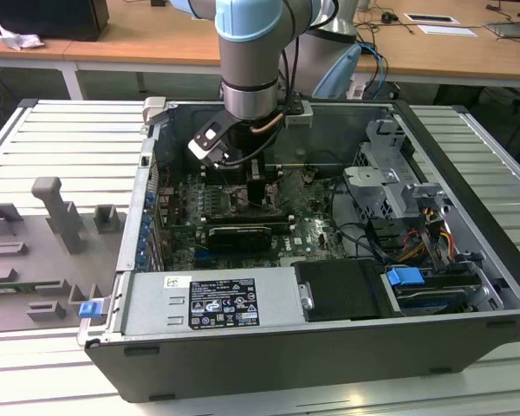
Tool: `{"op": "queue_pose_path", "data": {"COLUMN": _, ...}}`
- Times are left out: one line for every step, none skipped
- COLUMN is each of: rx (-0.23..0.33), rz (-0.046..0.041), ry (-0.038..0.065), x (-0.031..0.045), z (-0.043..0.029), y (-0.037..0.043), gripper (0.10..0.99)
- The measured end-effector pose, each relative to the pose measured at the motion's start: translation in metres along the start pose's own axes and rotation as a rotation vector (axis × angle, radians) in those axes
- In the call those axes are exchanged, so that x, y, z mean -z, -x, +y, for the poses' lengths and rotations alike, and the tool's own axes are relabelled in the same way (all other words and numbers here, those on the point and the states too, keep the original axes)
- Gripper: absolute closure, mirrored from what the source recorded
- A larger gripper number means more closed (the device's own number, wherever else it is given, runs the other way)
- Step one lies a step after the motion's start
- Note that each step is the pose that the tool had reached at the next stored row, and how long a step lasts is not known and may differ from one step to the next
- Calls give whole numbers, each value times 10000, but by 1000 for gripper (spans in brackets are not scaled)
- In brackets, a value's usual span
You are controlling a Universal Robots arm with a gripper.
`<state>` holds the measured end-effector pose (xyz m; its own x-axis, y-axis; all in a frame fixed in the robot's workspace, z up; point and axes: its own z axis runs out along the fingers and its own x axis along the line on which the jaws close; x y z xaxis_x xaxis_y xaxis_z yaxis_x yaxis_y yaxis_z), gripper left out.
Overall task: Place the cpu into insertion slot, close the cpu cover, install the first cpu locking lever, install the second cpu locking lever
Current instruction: 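Place the cpu into insertion slot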
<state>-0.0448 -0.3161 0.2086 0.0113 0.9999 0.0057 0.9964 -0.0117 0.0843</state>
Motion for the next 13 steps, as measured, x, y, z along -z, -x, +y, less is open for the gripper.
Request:
{"op": "queue_pose_path", "data": {"rx": 0, "rz": 0, "ry": -4, "x": 7, "z": 1, "y": 0, "gripper": 553}}
{"op": "queue_pose_path", "data": {"rx": 0, "rz": 0, "ry": -16, "x": 14, "z": 7, "y": -1, "gripper": 553}}
{"op": "queue_pose_path", "data": {"rx": 1, "rz": -4, "ry": -39, "x": 15, "z": 14, "y": -1, "gripper": 675}}
{"op": "queue_pose_path", "data": {"rx": 2, "rz": -23, "ry": -85, "x": 15, "z": 28, "y": -1, "gripper": 737}}
{"op": "queue_pose_path", "data": {"rx": 3, "rz": -28, "ry": -107, "x": 16, "z": 34, "y": 0, "gripper": 796}}
{"op": "queue_pose_path", "data": {"rx": 2, "rz": -29, "ry": -110, "x": 18, "z": 34, "y": 0, "gripper": 855}}
{"op": "queue_pose_path", "data": {"rx": 2, "rz": -30, "ry": -111, "x": 21, "z": 35, "y": 0, "gripper": 918}}
{"op": "queue_pose_path", "data": {"rx": 2, "rz": -28, "ry": -111, "x": 28, "z": 35, "y": -1, "gripper": 976}}
{"op": "queue_pose_path", "data": {"rx": 2, "rz": -27, "ry": -110, "x": 33, "z": 36, "y": -1, "gripper": 980}}
{"op": "queue_pose_path", "data": {"rx": 2, "rz": -27, "ry": -110, "x": 36, "z": 36, "y": -1, "gripper": 980}}
{"op": "queue_pose_path", "data": {"rx": 2, "rz": -26, "ry": -110, "x": 37, "z": 36, "y": -1, "gripper": 980}}
{"op": "queue_pose_path", "data": {"rx": 2, "rz": -29, "ry": -112, "x": 42, "z": 36, "y": 0, "gripper": 980}}
{"op": "queue_pose_path", "data": {"rx": 2, "rz": -30, "ry": -111, "x": 46, "z": 37, "y": 0, "gripper": 980}}
